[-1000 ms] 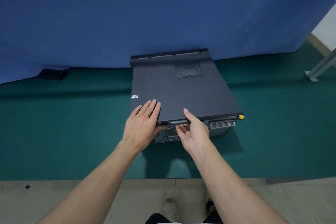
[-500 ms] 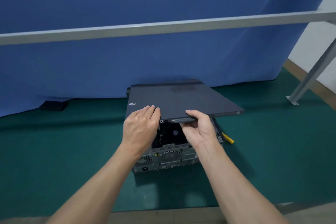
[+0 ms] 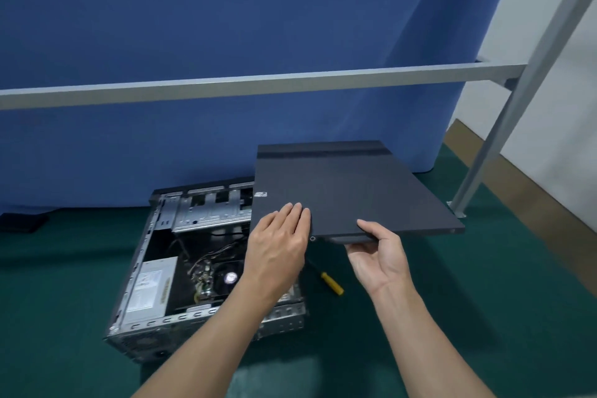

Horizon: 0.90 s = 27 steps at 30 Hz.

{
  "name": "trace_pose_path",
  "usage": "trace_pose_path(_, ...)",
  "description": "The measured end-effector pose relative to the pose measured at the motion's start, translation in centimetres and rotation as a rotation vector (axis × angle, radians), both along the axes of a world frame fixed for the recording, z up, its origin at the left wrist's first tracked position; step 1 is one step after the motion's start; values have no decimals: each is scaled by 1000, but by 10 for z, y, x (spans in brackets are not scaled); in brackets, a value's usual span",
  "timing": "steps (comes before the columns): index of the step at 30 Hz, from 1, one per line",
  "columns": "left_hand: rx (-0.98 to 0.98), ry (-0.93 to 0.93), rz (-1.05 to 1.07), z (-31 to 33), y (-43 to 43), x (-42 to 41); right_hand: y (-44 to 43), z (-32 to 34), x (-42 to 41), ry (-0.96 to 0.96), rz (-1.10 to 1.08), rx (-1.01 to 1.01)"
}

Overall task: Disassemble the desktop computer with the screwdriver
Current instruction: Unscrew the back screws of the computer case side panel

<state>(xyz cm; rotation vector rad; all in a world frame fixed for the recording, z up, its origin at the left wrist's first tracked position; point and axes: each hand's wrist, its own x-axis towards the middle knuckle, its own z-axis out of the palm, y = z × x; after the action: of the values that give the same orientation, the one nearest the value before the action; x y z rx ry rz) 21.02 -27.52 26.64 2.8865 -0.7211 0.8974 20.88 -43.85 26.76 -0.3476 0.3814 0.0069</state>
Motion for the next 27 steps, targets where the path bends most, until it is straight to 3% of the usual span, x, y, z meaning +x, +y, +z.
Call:
trace_pose_path(11, 66, 374, -157, -55, -127, 15, -140, -62, 2, 188, -57, 4)
trace_pose_path(20, 169, 759, -190, -124, -154, 27, -166, -126, -9, 372, -59, 88)
trace_pose_path(27, 210, 895, -206, -160, -159, 29, -172, -161, -15, 523, -77, 106)
